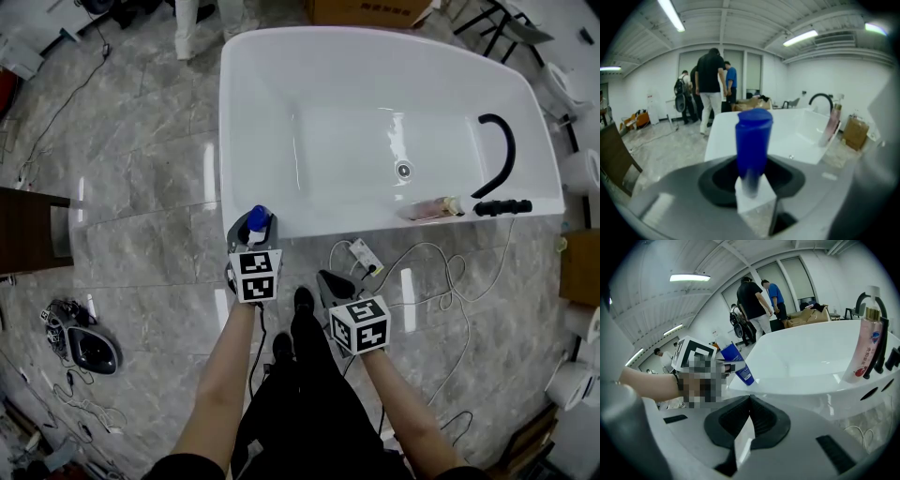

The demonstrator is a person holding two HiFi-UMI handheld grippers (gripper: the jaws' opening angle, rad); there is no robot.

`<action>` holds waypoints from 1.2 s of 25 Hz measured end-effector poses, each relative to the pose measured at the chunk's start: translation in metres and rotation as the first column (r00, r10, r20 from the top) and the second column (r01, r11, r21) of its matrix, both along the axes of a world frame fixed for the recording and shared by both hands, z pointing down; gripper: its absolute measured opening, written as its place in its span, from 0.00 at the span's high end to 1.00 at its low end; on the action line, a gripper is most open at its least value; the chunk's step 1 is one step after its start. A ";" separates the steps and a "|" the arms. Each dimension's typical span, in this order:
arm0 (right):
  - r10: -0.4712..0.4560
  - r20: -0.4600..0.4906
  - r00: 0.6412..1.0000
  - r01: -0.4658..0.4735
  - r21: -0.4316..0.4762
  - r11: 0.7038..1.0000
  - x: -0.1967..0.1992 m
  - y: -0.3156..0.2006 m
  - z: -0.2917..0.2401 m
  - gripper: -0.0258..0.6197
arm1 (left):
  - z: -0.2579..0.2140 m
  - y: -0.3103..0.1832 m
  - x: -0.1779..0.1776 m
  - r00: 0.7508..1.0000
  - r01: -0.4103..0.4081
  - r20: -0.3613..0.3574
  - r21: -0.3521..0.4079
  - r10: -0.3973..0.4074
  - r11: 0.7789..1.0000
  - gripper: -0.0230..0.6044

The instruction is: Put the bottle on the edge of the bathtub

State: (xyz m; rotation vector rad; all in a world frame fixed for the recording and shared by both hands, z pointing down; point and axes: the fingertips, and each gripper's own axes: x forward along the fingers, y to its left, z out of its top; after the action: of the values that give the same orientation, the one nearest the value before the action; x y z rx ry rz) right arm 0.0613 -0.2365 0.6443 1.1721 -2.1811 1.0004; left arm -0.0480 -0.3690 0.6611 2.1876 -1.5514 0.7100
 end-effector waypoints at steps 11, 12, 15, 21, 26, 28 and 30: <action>0.001 0.001 1.000 -0.001 0.000 1.000 0.000 0.006 -0.004 0.96 | 0.002 -0.001 -0.001 1.000 0.010 -0.028 -0.036 -0.011 0.999 0.67; 0.000 0.002 1.000 0.000 0.000 1.000 0.000 0.006 -0.004 0.96 | 0.003 0.000 -0.001 1.000 0.009 -0.027 -0.040 -0.010 0.999 0.67; -0.003 0.003 1.000 0.003 0.001 1.000 -0.002 0.006 -0.006 0.96 | 0.005 0.001 -0.003 0.999 0.008 -0.033 -0.048 -0.009 0.999 0.65; -0.007 0.001 1.000 0.007 0.011 1.000 -0.004 0.008 -0.009 0.96 | 0.007 0.012 -0.005 0.998 0.007 -0.054 -0.078 -0.012 0.997 0.64; -0.008 -0.001 1.000 0.008 0.023 1.000 -0.010 0.012 -0.014 0.96 | 0.006 0.025 -0.011 0.998 0.006 -0.065 -0.098 -0.013 0.995 0.64; -0.007 -0.002 1.000 0.007 0.028 1.000 -0.012 0.015 -0.016 0.96 | 0.005 0.031 -0.013 0.998 0.006 -0.068 -0.107 -0.013 0.994 0.64; -0.003 -0.003 1.000 0.003 0.034 0.999 -0.013 0.017 -0.019 0.96 | 0.004 0.038 -0.015 0.997 0.005 -0.070 -0.113 -0.013 0.994 0.64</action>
State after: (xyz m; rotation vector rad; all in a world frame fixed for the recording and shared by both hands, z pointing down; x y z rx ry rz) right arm 0.0484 -0.2191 0.6255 1.1845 -2.2048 0.9632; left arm -0.0633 -0.3313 0.6651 2.0993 -1.4492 0.6927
